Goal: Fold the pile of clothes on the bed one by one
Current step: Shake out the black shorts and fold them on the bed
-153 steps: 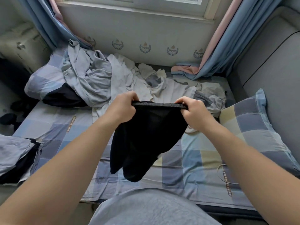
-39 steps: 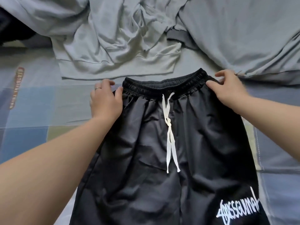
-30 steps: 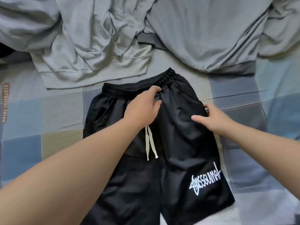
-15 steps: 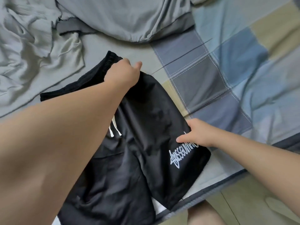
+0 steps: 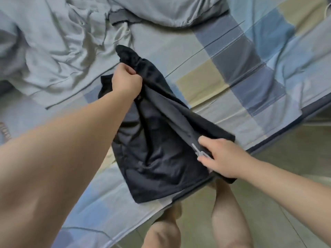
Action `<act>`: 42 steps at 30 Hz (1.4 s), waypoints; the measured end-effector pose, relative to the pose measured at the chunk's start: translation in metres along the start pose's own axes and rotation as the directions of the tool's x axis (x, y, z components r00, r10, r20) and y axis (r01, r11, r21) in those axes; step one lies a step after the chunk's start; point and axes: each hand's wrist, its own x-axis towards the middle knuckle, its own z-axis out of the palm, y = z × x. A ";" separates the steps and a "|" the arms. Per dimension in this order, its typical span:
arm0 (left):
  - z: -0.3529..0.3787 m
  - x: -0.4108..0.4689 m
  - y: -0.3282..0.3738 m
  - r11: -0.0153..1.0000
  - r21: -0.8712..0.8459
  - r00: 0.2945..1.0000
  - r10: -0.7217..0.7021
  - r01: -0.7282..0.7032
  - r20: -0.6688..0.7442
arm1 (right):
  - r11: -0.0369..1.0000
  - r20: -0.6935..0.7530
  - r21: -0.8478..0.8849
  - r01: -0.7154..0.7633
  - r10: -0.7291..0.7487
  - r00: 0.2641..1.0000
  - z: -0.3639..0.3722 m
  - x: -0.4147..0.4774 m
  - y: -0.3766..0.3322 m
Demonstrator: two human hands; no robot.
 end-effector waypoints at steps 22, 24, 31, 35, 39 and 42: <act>0.007 -0.163 -0.242 0.901 -0.178 0.904 -0.346 0.395 0.251 | 0.887 -0.154 -0.367 -0.281 0.240 0.958 0.145 0.059 0.004; 0.011 -0.175 -0.245 0.914 -0.122 0.914 -0.364 0.388 0.180 | 0.880 -0.175 -0.367 -0.302 0.253 0.951 0.137 0.059 0.015; 0.013 -0.206 -0.253 0.923 0.383 0.978 0.053 0.029 -0.204 | 0.969 -0.269 -0.200 -0.146 0.089 0.959 0.119 0.053 0.022; 0.040 -0.224 -0.253 0.704 0.593 0.920 0.281 -0.391 0.273 | 0.983 -0.330 -0.179 -0.036 -0.026 0.943 0.125 0.042 0.017; 0.050 -0.222 -0.264 0.677 0.615 0.912 0.354 -0.403 0.208 | 0.979 -0.340 -0.192 0.064 -0.128 0.932 0.127 0.030 0.021; 0.046 -0.223 -0.278 0.724 0.503 0.878 0.437 -0.473 0.196 | 0.976 -0.309 -0.183 0.118 -0.171 0.935 0.129 0.022 0.027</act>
